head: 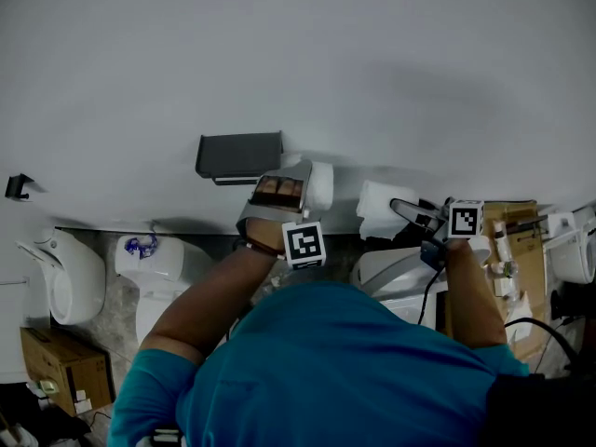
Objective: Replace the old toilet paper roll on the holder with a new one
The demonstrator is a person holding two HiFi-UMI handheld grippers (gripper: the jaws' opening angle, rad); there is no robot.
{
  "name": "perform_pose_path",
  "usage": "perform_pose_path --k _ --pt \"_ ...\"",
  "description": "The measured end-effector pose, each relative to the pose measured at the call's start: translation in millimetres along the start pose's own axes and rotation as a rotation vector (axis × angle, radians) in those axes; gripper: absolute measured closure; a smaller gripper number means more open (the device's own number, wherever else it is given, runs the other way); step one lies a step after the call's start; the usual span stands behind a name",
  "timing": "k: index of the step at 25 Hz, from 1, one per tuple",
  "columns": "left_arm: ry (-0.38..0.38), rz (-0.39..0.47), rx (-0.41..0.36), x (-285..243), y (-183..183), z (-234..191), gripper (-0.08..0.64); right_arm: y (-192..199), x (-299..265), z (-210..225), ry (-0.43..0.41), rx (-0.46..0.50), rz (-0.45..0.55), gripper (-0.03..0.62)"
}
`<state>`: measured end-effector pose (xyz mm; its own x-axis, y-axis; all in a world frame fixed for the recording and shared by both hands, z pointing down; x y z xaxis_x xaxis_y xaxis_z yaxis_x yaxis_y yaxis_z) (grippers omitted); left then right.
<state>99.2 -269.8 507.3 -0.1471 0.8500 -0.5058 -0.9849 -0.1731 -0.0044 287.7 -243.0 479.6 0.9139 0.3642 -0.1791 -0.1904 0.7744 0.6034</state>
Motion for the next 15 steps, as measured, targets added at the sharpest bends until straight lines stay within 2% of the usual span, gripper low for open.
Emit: perform_pose_path --k 3,7,11,13,15 --pt "0.025 0.064 0.078 6.2 -8.5 4.7 0.078 1.3 -1.6 1.2 0.005 0.001 -0.005 0.396" --pt "0.032 0.077 0.089 11.9 -4.1 7.7 0.078 0.5 -2.8 1.7 0.0 0.002 -0.01 0.396" --pt "-0.007 0.07 0.095 11.1 0.5 3.9 0.078 0.3 -2.6 -0.5 0.005 0.001 -0.007 0.396" --pt "-0.024 0.084 0.141 16.0 3.5 -0.8 0.078 1.9 -2.1 0.8 0.004 -0.002 -0.005 0.396" --pt "-0.087 0.089 0.171 20.7 10.8 -11.5 0.078 2.0 -2.0 1.4 0.003 -0.007 -0.001 0.396"
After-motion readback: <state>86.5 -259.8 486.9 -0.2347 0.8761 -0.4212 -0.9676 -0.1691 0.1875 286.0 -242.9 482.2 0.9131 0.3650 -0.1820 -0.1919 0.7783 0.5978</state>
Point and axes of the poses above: the fingertips, and each gripper's own axes: x backward along the fingers, z to its right, y out of its underside, the point moved 2 cm from there along x, backward along the fingers, and after that the axes turned 2 degrees about -x, right-handed, at the moved point
